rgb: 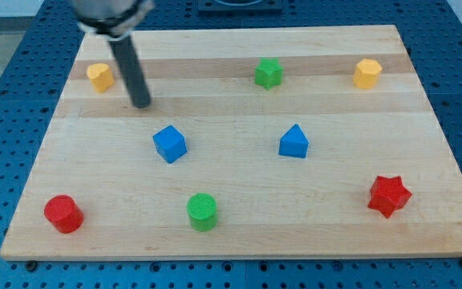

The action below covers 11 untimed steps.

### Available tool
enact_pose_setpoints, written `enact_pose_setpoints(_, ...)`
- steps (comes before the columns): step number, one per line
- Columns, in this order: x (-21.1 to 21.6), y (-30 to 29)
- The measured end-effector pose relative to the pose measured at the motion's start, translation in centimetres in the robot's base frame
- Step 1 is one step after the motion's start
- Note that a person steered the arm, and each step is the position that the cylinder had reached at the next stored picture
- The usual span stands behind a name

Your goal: Push the blue cube into the red circle

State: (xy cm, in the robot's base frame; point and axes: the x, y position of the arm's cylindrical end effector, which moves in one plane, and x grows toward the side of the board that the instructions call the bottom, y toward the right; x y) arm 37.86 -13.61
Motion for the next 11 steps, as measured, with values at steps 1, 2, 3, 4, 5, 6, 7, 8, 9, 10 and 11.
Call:
enact_pose_setpoints(1, 0.2, 4.0)
enact_pose_setpoints(2, 4.0, 9.7)
enact_pose_setpoints(3, 4.3, 10.0)
enact_pose_setpoints(4, 4.3, 9.9)
enact_pose_setpoints(5, 4.5, 7.1)
enact_pose_setpoints(6, 6.9, 5.1)
enact_pose_setpoints(7, 8.9, 3.4)
enact_pose_setpoints(8, 10.7, 1.5)
enact_pose_setpoints(9, 12.9, -0.6)
enact_pose_setpoints(10, 15.3, -2.4)
enact_pose_setpoints(11, 16.8, -2.3)
